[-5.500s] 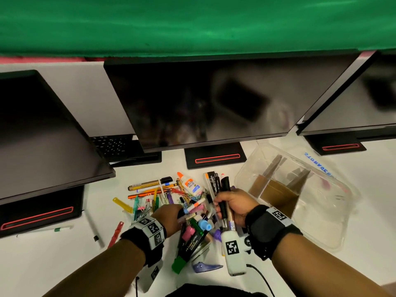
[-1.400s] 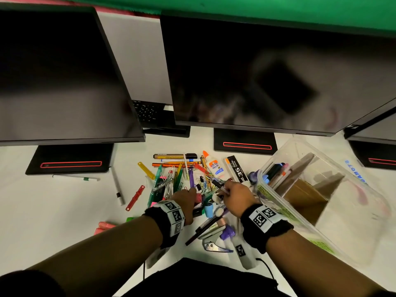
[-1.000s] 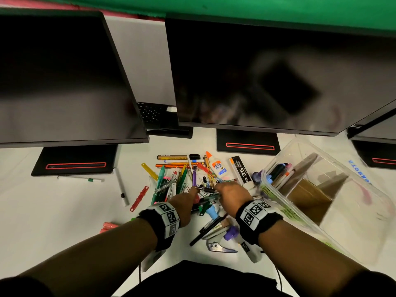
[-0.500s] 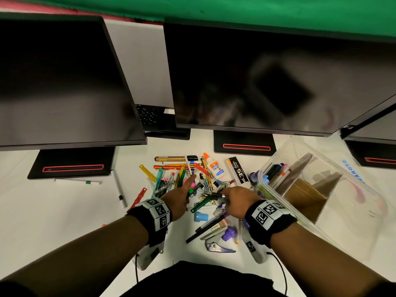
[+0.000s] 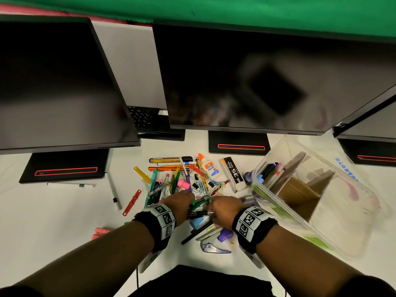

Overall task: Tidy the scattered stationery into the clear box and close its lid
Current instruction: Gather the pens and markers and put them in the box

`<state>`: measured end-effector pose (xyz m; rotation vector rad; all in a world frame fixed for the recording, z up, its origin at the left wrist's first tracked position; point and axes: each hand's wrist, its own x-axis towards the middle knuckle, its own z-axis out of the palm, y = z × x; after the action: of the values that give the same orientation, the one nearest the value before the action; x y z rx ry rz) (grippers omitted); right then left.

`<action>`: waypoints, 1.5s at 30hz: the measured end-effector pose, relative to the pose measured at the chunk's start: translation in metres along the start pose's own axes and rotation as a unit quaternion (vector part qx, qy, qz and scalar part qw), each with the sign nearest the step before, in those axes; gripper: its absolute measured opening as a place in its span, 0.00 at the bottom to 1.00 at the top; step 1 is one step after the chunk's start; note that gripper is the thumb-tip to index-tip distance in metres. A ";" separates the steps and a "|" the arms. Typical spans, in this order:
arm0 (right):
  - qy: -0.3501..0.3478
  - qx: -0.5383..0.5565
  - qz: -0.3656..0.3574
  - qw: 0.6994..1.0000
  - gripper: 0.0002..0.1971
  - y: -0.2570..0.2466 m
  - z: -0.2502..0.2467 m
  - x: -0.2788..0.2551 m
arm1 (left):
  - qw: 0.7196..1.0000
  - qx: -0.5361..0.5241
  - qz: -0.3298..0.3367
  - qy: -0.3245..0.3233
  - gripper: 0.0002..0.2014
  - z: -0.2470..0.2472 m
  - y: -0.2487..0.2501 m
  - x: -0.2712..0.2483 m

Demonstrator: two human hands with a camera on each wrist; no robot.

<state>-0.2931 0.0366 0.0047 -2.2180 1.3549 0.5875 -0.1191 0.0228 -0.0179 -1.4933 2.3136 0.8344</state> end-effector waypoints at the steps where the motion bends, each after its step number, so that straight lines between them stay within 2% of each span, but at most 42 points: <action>1: -0.008 -0.014 -0.003 1.000 0.17 -0.003 -0.001 0.001 | 1.000 0.015 -0.002 -0.007 0.15 0.001 0.000 0.000; 6: -0.026 -0.059 -0.007 0.998 0.18 -0.007 0.000 0.004 | 1.000 0.019 -0.013 -0.009 0.13 0.005 -0.001 0.003; 18: -0.040 -0.129 -0.007 0.991 0.16 -0.018 0.000 0.006 | 0.996 0.065 -0.042 -0.045 0.16 0.003 -0.006 -0.011; 23: -0.060 -0.139 -0.011 0.988 0.16 -0.019 0.000 0.002 | 0.997 0.040 -0.044 -0.040 0.14 -0.004 -0.007 -0.019; 27: -0.052 -0.102 -0.007 0.993 0.18 -0.016 -0.001 0.000 | 0.998 0.013 -0.054 -0.030 0.12 -0.012 -0.012 -0.022; 30: -0.033 -0.062 0.006 0.998 0.20 -0.010 -0.006 -0.004 | 0.997 0.003 -0.065 -0.032 0.18 -0.021 -0.010 -0.025; 34: -0.001 -0.019 0.017 1.000 0.19 0.000 -0.017 -0.015 | 0.998 -0.024 -0.063 -0.016 0.31 -0.039 -0.005 -0.030; 36: 0.020 0.007 0.021 1.000 0.18 0.004 -0.025 -0.021 | 0.998 -0.020 -0.059 0.002 0.32 -0.049 -0.004 -0.030; 39: 0.046 0.029 0.017 0.998 0.17 0.007 -0.038 -0.031 | 0.998 -0.004 -0.065 0.023 0.25 -0.062 -0.001 -0.031; 42: 0.081 0.068 0.012 0.994 0.15 0.007 -0.050 -0.044 | 0.997 0.013 -0.057 0.042 0.10 -0.077 0.001 -0.031; 45: 0.128 0.155 0.029 0.979 0.13 0.009 -0.057 -0.053 | 0.996 -0.007 -0.070 0.063 0.11 -0.097 0.006 -0.031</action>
<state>-0.3167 0.0360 0.0794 -2.0539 1.5236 0.0977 -0.1024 -0.0099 0.0769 -1.7374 2.2599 0.7395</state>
